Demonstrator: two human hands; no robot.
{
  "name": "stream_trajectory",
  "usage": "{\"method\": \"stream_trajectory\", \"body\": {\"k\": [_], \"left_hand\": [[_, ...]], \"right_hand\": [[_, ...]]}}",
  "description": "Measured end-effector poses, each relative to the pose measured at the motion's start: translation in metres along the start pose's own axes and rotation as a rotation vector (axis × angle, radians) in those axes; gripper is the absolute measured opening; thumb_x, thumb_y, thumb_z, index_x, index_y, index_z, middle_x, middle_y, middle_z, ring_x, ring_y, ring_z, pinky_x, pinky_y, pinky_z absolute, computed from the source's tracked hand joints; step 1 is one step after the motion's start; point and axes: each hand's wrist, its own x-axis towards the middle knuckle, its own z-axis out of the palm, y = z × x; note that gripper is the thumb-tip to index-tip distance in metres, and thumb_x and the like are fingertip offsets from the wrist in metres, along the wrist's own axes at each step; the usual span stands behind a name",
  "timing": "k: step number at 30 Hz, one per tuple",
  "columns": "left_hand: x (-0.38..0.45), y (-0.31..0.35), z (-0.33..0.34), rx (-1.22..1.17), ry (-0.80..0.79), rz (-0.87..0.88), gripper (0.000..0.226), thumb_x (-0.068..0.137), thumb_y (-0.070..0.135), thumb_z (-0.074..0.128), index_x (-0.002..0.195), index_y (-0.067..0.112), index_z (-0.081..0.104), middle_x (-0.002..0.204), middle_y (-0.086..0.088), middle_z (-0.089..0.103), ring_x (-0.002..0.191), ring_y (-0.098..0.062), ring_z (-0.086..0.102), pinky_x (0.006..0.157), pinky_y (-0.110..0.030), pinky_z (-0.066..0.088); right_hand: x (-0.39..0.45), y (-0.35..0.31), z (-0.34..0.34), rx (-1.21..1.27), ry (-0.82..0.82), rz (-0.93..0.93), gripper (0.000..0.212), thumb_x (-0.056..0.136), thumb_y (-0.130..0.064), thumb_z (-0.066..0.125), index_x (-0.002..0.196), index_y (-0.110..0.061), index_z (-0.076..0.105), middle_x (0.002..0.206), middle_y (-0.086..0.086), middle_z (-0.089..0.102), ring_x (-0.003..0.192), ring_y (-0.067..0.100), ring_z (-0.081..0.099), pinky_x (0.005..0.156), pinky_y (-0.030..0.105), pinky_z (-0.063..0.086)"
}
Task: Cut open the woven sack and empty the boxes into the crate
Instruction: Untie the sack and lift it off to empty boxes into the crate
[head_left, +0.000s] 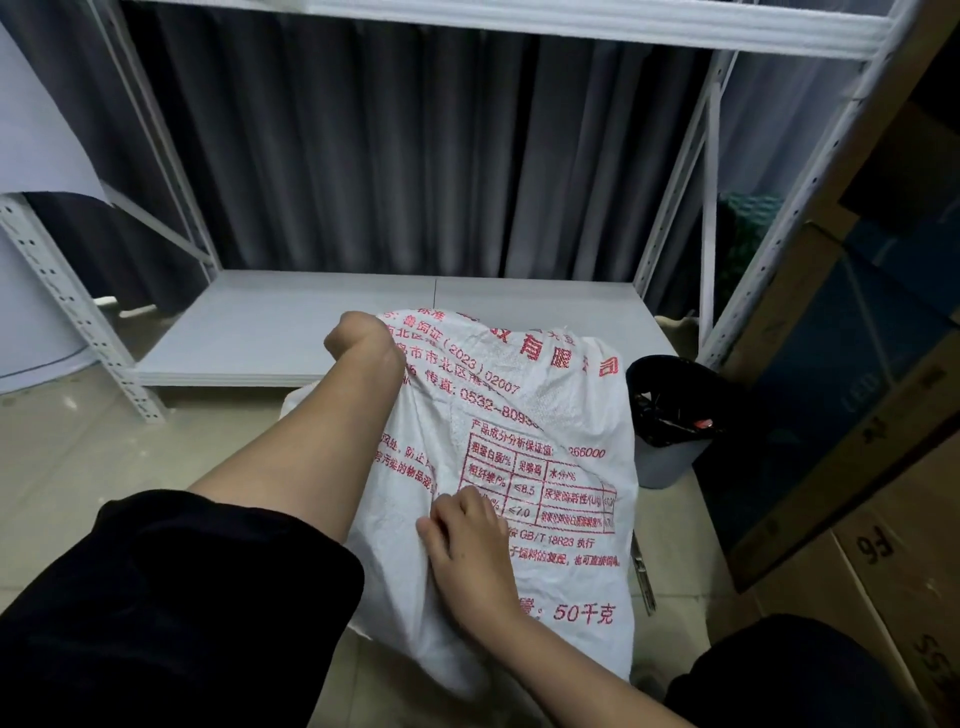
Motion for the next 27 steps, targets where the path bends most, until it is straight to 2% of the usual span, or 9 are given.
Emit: {"method": "stream_trajectory", "body": {"k": [1, 3, 4, 9, 14, 17, 19, 23, 27], "left_hand": [[0.004, -0.002, 0.005, 0.126, 0.038, 0.107, 0.038, 0.097, 0.016, 0.040, 0.133, 0.005, 0.043, 0.127, -0.006, 0.051, 0.106, -0.016, 0.055, 0.083, -0.019, 0.047], [0.004, 0.008, 0.011, -0.010, 0.109, 0.147, 0.026, 0.096, 0.019, 0.037, 0.120, 0.009, 0.043, 0.108, -0.008, 0.050, 0.099, -0.024, 0.053, 0.082, -0.031, 0.044], [-0.003, 0.008, 0.008, 0.205, 0.079, 0.289, 0.021, 0.096, 0.022, 0.036, 0.114, 0.012, 0.041, 0.106, -0.007, 0.049, 0.097, -0.026, 0.053, 0.081, -0.033, 0.045], [-0.006, -0.001, -0.003, 0.906, -0.135, 0.742, 0.059, 0.089, 0.032, 0.052, 0.142, 0.020, 0.029, 0.146, -0.011, 0.028, 0.130, -0.033, 0.037, 0.106, -0.044, 0.033], [-0.024, -0.009, -0.021, 1.157, -0.403, 0.926, 0.065, 0.088, 0.038, 0.054, 0.145, 0.023, 0.027, 0.153, -0.005, 0.023, 0.139, -0.027, 0.028, 0.111, -0.042, 0.028], [-0.042, -0.019, -0.038, 1.271, -0.523, 1.015, 0.078, 0.080, 0.065, 0.035, 0.147, 0.025, 0.027, 0.153, -0.002, 0.028, 0.140, -0.020, 0.027, 0.113, -0.035, 0.023], [-0.044, -0.028, -0.048, 1.333, -0.475, 1.136, 0.094, 0.067, 0.073, 0.022, 0.148, 0.026, 0.025, 0.155, -0.002, 0.024, 0.142, -0.020, 0.024, 0.115, -0.037, 0.018], [-0.025, -0.049, -0.069, 1.464, -0.380, 1.469, 0.091, 0.066, 0.072, 0.044, 0.142, 0.023, 0.037, 0.153, -0.009, 0.031, 0.141, -0.029, 0.029, 0.114, -0.049, 0.025], [0.005, -0.065, -0.091, 1.614, -0.410, 1.591, 0.092, 0.061, 0.070, 0.053, 0.134, 0.014, 0.044, 0.147, -0.014, 0.034, 0.140, -0.031, 0.024, 0.106, -0.051, 0.023]], "right_hand": [[0.001, 0.001, -0.003, 0.064, 0.004, -0.023, 0.028, 0.094, -0.041, 0.038, 0.092, -0.017, 0.052, 0.099, -0.004, 0.043, 0.100, 0.016, 0.042, 0.090, 0.034, 0.036], [0.005, 0.000, -0.015, 0.173, 0.041, -0.071, 0.029, 0.090, -0.043, 0.037, 0.088, -0.018, 0.051, 0.098, -0.010, 0.038, 0.098, 0.013, 0.040, 0.089, 0.033, 0.037], [0.011, -0.001, -0.023, 0.210, 0.066, -0.086, 0.029, 0.089, -0.043, 0.037, 0.088, -0.018, 0.052, 0.098, -0.010, 0.037, 0.099, 0.014, 0.040, 0.090, 0.031, 0.036], [0.056, 0.000, -0.079, 0.238, 0.048, -0.080, 0.029, 0.092, -0.030, 0.044, 0.094, -0.004, 0.057, 0.103, 0.003, 0.046, 0.105, 0.020, 0.045, 0.089, 0.025, 0.031], [0.100, -0.006, -0.118, -0.023, -0.046, -0.024, 0.016, 0.098, -0.021, 0.039, 0.088, -0.011, 0.047, 0.103, 0.014, 0.055, 0.095, 0.026, 0.049, 0.075, 0.036, 0.032], [0.131, -0.009, -0.131, 0.002, 0.039, 0.069, 0.018, 0.096, -0.023, 0.038, 0.081, -0.014, 0.041, 0.092, 0.012, 0.058, 0.085, 0.028, 0.050, 0.071, 0.037, 0.035], [0.152, -0.007, -0.138, 0.007, 0.057, 0.092, 0.018, 0.096, -0.022, 0.037, 0.080, -0.014, 0.041, 0.090, 0.010, 0.057, 0.085, 0.028, 0.050, 0.072, 0.037, 0.036], [0.177, 0.000, -0.146, -0.030, 0.033, 0.082, 0.019, 0.096, -0.023, 0.036, 0.084, -0.012, 0.046, 0.095, 0.010, 0.060, 0.090, 0.029, 0.053, 0.074, 0.036, 0.038], [0.185, 0.010, -0.152, 0.072, 0.047, 0.056, 0.021, 0.095, -0.018, 0.039, 0.074, -0.016, 0.041, 0.077, -0.002, 0.051, 0.080, 0.021, 0.046, 0.067, 0.033, 0.032]]}}
